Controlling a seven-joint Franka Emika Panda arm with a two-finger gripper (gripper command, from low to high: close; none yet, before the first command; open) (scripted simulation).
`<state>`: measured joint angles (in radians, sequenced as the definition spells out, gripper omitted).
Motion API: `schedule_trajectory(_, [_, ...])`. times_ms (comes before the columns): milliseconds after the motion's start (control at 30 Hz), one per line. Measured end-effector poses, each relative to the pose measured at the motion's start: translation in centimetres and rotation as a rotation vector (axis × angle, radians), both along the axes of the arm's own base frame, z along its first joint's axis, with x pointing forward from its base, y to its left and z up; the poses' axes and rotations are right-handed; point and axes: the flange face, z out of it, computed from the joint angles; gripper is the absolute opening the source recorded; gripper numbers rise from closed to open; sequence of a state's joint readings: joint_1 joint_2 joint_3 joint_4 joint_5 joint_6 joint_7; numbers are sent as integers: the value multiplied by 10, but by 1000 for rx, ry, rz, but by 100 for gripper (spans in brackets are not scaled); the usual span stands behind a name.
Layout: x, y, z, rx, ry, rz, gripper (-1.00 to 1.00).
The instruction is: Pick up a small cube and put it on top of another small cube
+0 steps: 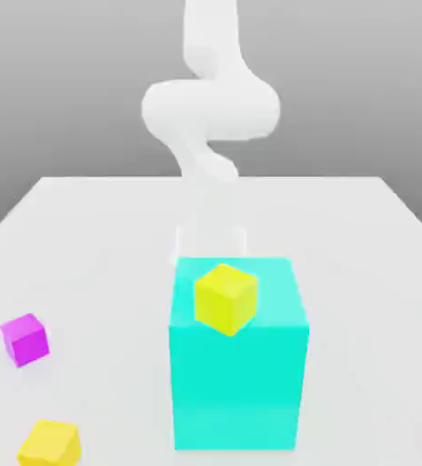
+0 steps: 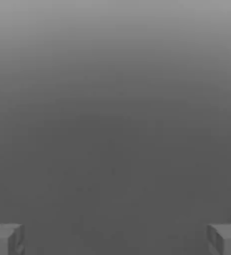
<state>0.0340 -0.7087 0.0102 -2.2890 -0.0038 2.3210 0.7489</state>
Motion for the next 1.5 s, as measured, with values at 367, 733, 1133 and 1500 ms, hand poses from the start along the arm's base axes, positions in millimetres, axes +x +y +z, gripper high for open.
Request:
schedule_trajectory(367, [106, 105, -142, -197, 245, 382, 0])
schedule_trajectory(733, [130, 229, -321, -366, 459, 812, 0])
schedule_trajectory(1133, [90, 308, -529, -474, 627, 1170, 0])
schedule_trajectory(1500, [89, 309, -509, -474, 630, 1174, -100])
